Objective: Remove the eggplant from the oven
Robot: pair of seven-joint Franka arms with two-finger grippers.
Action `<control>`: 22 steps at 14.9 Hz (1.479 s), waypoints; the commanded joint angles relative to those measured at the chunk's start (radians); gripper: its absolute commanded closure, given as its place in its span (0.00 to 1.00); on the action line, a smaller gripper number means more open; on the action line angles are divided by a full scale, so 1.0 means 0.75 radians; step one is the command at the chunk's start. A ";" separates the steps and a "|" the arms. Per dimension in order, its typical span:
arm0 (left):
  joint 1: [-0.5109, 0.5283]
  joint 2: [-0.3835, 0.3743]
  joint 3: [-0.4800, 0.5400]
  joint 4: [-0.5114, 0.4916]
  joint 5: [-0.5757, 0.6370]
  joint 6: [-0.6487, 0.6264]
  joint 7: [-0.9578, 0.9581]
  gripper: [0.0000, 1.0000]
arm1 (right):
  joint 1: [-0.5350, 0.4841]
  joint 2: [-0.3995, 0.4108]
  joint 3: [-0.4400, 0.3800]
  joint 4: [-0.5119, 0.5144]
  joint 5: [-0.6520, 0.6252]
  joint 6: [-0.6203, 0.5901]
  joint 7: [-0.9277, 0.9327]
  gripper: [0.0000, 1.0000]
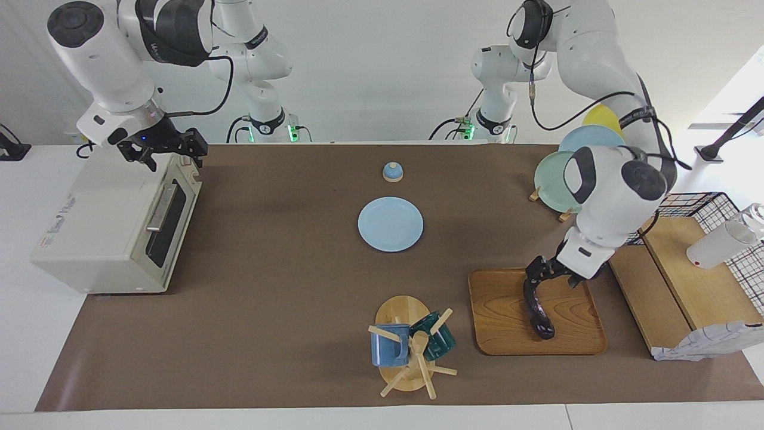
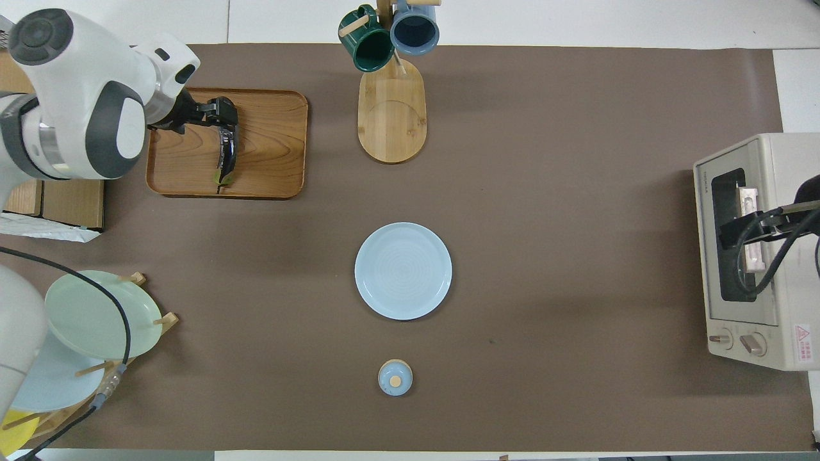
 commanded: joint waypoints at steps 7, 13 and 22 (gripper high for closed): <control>0.076 -0.494 0.005 -0.074 0.019 -0.612 -0.015 0.00 | 0.000 -0.050 -0.006 0.000 0.039 -0.026 0.007 0.00; 0.053 -0.660 0.001 -0.326 0.019 -0.577 -0.089 0.00 | 0.006 -0.052 -0.001 -0.006 0.041 -0.026 0.005 0.00; 0.053 -0.572 -0.009 -0.138 -0.003 -0.668 -0.089 0.00 | 0.002 -0.052 -0.001 -0.006 0.041 -0.026 0.007 0.00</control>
